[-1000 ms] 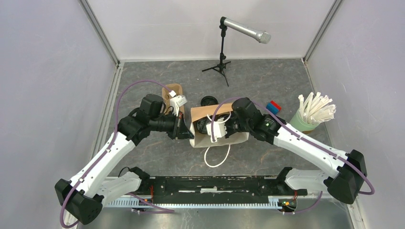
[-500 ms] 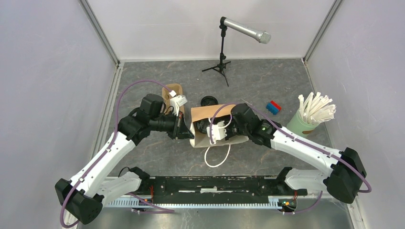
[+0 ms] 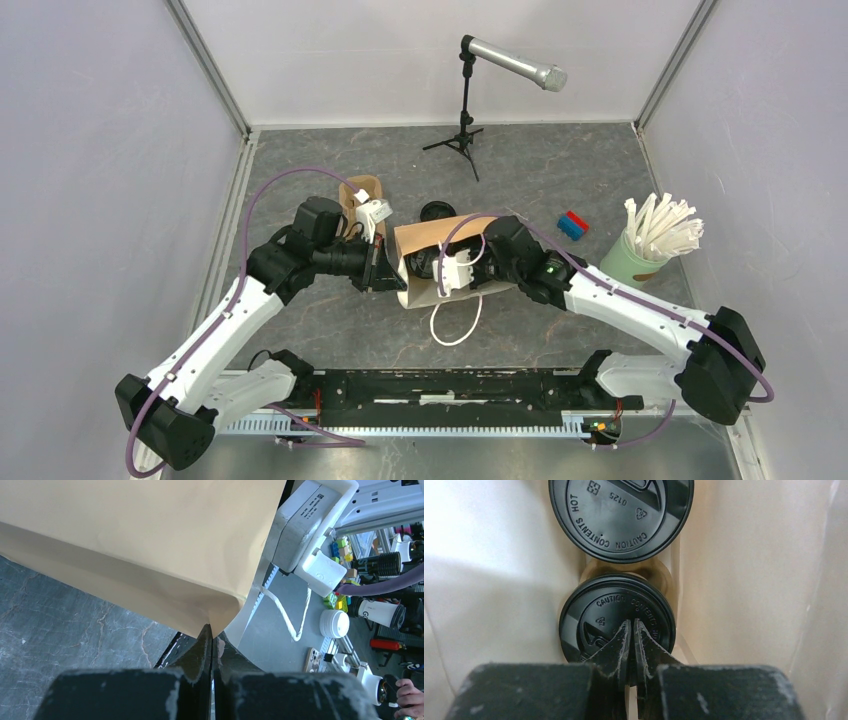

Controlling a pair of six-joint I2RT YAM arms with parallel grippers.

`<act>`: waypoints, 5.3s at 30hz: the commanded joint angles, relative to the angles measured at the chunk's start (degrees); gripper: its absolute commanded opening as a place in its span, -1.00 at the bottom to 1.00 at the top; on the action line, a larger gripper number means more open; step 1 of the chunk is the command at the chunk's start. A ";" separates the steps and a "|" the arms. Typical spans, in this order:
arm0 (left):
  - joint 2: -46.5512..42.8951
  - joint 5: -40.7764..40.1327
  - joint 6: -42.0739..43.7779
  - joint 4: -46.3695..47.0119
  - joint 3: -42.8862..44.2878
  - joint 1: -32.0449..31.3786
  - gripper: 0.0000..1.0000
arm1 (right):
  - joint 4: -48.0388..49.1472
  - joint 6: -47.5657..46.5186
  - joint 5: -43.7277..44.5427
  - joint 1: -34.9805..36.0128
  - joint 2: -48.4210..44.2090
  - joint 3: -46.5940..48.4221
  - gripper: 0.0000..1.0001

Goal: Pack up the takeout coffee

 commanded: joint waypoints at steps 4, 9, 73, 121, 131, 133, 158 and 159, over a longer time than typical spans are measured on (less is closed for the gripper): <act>-0.57 2.11 -1.02 1.43 1.27 0.02 -0.95 | 2.24 0.75 0.84 -0.88 0.91 -0.97 -0.83; -0.63 2.18 -1.02 1.44 1.31 0.01 -0.95 | 2.93 0.80 0.67 -0.90 1.26 -0.98 -0.84; 2.20 -4.26 -21.03 -8.60 10.45 0.39 -0.95 | -25.99 17.48 -18.68 -1.23 -8.19 30.39 -0.49; -4.10 -28.75 -3.37 -22.12 28.22 2.65 1.00 | -54.80 72.17 29.85 -38.27 3.99 48.27 -0.06; -7.13 -31.93 0.96 -23.51 25.19 2.65 1.00 | -55.68 74.75 24.92 -46.02 -2.03 36.75 -0.25; -7.36 -31.70 1.64 -23.61 24.88 2.64 1.00 | -54.25 73.61 25.64 -46.27 -1.95 35.74 -0.26; -5.57 -31.22 3.07 -22.92 24.08 2.62 1.00 | -41.84 58.23 28.66 -46.32 3.50 25.65 -0.40; -5.55 -31.22 3.10 -22.93 24.09 2.65 1.00 | -41.71 58.11 29.00 -46.34 3.66 25.63 -0.41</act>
